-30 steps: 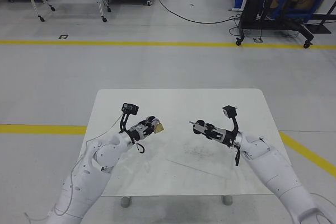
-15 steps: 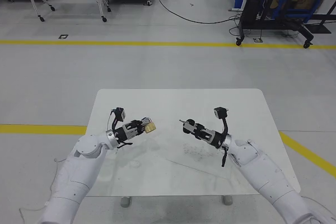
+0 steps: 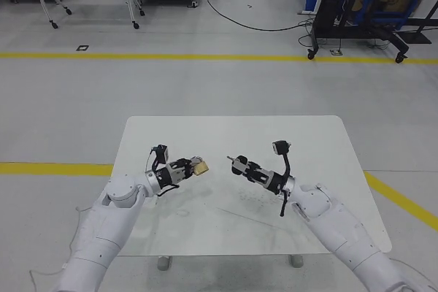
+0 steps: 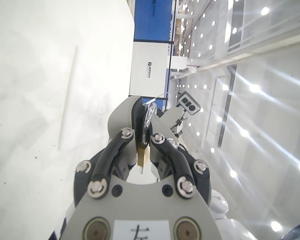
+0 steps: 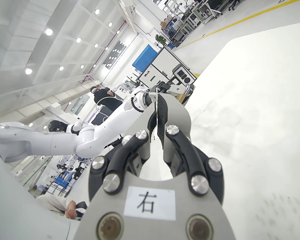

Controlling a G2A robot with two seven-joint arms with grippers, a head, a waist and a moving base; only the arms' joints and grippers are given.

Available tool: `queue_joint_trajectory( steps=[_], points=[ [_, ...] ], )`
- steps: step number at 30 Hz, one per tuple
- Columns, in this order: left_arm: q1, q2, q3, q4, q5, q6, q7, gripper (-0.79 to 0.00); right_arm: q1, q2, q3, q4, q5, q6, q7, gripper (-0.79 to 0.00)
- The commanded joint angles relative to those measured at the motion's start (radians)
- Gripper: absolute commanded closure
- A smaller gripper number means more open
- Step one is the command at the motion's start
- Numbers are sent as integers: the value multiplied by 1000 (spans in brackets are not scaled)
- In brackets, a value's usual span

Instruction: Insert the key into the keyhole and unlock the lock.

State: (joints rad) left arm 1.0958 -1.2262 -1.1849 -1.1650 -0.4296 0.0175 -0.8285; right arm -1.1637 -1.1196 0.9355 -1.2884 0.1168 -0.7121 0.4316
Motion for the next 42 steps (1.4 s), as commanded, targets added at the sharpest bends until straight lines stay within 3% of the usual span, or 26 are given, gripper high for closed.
queue_joint_trajectory(
  steps=[1, 10, 14, 19, 24, 30, 42],
  points=[
    [10, 2, -12, -28, 40, -25, 98, 0, -16, 4, 7, -42, 9, 67, 29, 0],
    [10, 2, -12, -28, 40, -25, 98, 0, -16, 4, 7, -42, 9, 67, 29, 0],
    [19, 1, 13, -71, 130, -18, 178, 0, -16, 4, 7, -42, 9, 67, 29, 0],
    [-9, -18, 44, -82, 29, 32, 186, 0, -48, -8, -5, -125, -28, 238, -89, 0],
    [-38, -44, 83, 34, -124, 52, 156, 0, -81, -21, -12, -250, 53, 442, -165, 0],
    [-80, -58, 89, 116, -205, 35, 116, 0, -90, -35, -51, -327, -73, 664, -259, 0],
    [-61, -62, 96, 89, -116, -44, 215, 0, -83, -67, -76, -312, -63, 747, -324, 0]
  ],
)
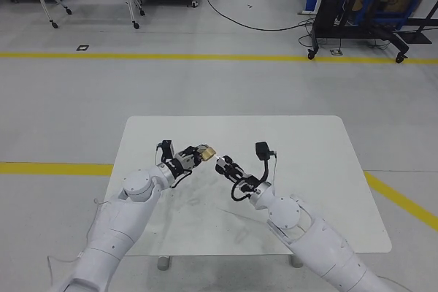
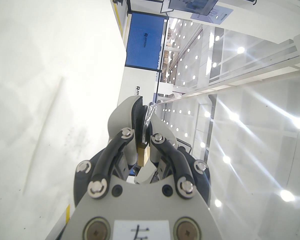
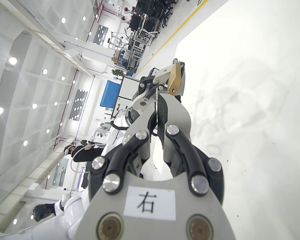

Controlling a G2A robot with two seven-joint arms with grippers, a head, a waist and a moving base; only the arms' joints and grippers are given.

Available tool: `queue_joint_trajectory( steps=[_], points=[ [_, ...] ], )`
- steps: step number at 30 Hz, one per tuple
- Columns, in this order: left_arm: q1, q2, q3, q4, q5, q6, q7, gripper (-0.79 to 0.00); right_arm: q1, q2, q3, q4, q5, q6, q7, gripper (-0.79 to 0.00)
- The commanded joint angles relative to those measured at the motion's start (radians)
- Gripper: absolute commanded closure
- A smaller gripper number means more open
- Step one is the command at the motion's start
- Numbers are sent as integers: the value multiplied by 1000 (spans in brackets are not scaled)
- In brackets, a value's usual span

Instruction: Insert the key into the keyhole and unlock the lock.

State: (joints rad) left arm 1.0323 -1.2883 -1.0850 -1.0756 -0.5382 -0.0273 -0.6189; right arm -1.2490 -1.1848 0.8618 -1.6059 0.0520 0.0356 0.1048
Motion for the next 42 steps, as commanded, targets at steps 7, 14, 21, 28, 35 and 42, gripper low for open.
queue_joint_trajectory(
  steps=[7, 14, 21, 28, 35, 42],
  points=[
    [16, -2, -23, -8, -20, -26, 32, 0, 21, -22, -8, 51, 61, -14, 20, 0],
    [15, -3, -21, -8, -6, -28, -2, 0, 48, -44, -21, 108, 94, -33, 27, 0],
    [13, -5, -24, -6, -8, -29, -10, 0, 63, -61, -28, 140, 101, -40, 22, 0],
    [16, -6, -37, -7, -12, -29, 9, 0, 59, -70, -22, 139, 91, -52, 29, 0],
    [21, -6, -44, -11, -18, -14, -1, 0, 45, -75, -9, 127, 75, -60, 39, 0],
    [25, -7, -36, -22, 9, -13, -13, 0, 41, -82, 2, 133, 66, -58, 43, 0]
  ],
)
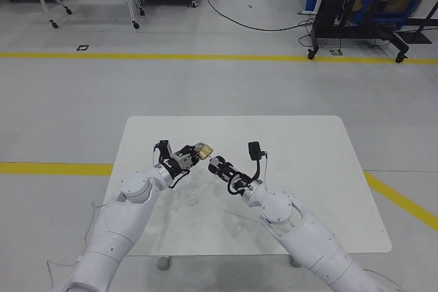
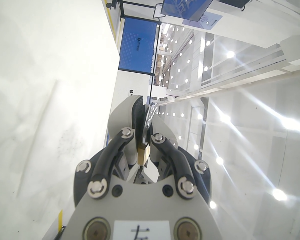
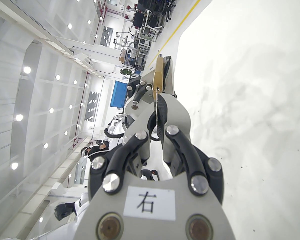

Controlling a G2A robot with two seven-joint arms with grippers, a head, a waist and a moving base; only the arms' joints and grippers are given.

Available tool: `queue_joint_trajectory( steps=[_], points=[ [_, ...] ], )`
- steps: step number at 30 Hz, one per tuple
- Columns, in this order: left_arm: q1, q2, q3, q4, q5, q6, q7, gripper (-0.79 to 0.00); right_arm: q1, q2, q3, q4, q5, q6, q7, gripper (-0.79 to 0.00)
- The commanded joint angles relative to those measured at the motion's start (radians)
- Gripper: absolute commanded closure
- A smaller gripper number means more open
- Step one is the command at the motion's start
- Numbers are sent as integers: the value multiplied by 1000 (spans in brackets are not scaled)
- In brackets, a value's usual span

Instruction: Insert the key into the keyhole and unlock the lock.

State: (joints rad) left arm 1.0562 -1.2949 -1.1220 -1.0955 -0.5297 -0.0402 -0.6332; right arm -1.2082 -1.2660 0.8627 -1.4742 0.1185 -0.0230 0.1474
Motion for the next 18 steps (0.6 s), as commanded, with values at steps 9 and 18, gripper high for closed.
queue_joint_trajectory(
  steps=[9, 18],
  points=[
    [3, -1, -1, -5, 18, -9, -5, 0, 0, -12, 5, 11, -11, 6, 5, 0],
    [13, -1, 18, -36, 92, -28, 2, 0, 1, -22, 12, 24, -19, 12, 6, 0]
  ],
)
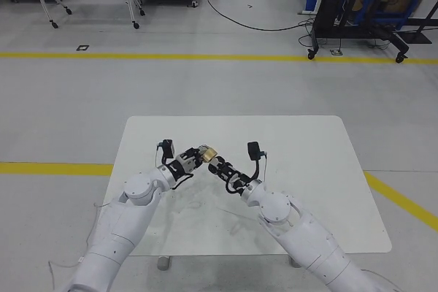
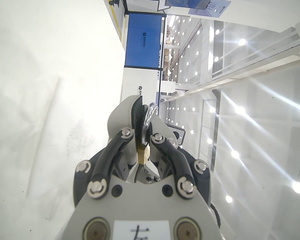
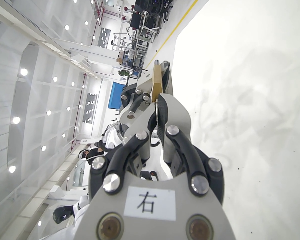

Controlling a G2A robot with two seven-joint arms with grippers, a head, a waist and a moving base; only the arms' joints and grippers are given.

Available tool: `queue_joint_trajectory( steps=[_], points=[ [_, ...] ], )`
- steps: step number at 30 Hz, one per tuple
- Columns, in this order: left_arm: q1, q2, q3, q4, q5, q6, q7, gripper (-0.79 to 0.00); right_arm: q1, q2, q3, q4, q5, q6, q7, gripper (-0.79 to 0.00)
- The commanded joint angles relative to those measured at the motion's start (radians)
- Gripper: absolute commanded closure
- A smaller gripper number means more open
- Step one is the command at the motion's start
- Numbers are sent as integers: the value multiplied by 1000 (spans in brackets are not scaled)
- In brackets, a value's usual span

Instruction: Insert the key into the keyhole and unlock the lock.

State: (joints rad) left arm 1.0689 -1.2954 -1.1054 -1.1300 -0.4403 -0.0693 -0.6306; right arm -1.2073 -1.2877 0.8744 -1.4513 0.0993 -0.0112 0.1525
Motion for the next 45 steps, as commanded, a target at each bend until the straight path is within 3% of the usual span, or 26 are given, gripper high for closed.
queue_joint_trajectory(
  steps=[1, 2, 3, 4, 5, 19, 25, 26, 27, 29, 33, 36, 45],
  points=[
    [1, 0, 2, -2, 7, 1, -1, 0, 0, -2, 2, 3, -1, 1, 0, 0],
    [1, -1, 2, -3, 9, 1, 0, 0, 0, -3, 3, 3, -1, 2, -1, 0],
    [2, -1, 1, -3, 9, 2, 1, 0, 0, -4, 4, 4, -2, 2, -1, -209],
    [2, -1, -1, -2, 4, 3, 2, 0, -1, -5, 6, 4, -2, 2, -2, -736],
    [2, -1, -5, 0, -3, 6, 3, 0, -2, -6, 7, 2, -2, 1, -1, -785],
    [-3, -5, -19, 19, -61, 52, -18, 0, -40, -3, 76, -45, 6, -24, 24, -785],
    [-28, -11, -29, 80, -183, 152, -92, 0, -107, 12, 160, -128, 8, -162, 23, -785],
    [-35, -13, -30, 95, -206, 168, -111, 0, -120, 13, 168, -139, 19, -205, 32, -637],
    [-43, -15, -27, 110, -222, 185, -132, 0, -130, 14, 173, -145, 34, -246, 49, -360],
    [-58, -19, -22, 140, -267, 221, -184, 0, -140, 15, 176, -145, 59, -313, 92, -22],
    [-90, -30, -13, 218, -383, 310, -318, 0, -128, 12, 163, -107, 99, -404, 173, 0],
    [-121, -36, -3, 273, -410, 327, -369, 0, -108, 7, 146, -65, 110, -449, 201, 0],
    [-166, -49, 28, 348, -407, 295, -448, 0, -42, -15, 98, 40, 2, -416, 121, 0]
  ],
)
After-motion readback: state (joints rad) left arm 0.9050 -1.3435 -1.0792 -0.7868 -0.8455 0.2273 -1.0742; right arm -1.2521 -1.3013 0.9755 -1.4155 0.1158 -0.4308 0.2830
